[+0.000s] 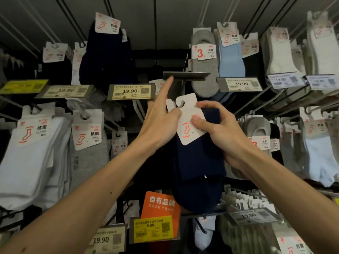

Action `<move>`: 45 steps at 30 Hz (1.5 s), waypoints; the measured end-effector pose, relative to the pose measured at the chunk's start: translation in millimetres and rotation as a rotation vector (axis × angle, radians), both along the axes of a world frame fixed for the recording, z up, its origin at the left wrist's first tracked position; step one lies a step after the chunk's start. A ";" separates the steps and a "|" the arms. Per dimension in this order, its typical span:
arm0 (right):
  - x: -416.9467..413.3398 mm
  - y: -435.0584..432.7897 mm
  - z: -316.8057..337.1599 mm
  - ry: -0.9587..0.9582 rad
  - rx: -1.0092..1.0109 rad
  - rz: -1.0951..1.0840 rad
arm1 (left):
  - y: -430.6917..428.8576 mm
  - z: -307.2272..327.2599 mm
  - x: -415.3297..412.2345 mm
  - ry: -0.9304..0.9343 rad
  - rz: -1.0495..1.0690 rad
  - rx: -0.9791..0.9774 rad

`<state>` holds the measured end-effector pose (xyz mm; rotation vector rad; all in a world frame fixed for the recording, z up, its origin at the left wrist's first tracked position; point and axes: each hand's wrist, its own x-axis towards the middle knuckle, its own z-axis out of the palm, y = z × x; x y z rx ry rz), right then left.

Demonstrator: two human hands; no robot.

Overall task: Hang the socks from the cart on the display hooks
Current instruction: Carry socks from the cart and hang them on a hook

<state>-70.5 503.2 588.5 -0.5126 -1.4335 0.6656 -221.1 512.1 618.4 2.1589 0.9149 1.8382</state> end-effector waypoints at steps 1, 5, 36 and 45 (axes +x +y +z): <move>-1.2 1.0 2.9 -0.010 0.014 -0.009 | 1.7 1.5 -0.4 0.003 0.001 0.007; -3.3 4.7 14.4 -0.023 0.036 -0.035 | 5.8 4.6 -0.7 0.011 0.016 0.046; -1.5 17.4 21.1 -0.059 -0.076 -0.152 | 24.2 2.4 1.7 0.147 0.278 0.174; 25.1 40.7 -31.2 -0.353 0.134 -0.310 | 36.8 -62.9 -13.7 0.290 0.286 0.143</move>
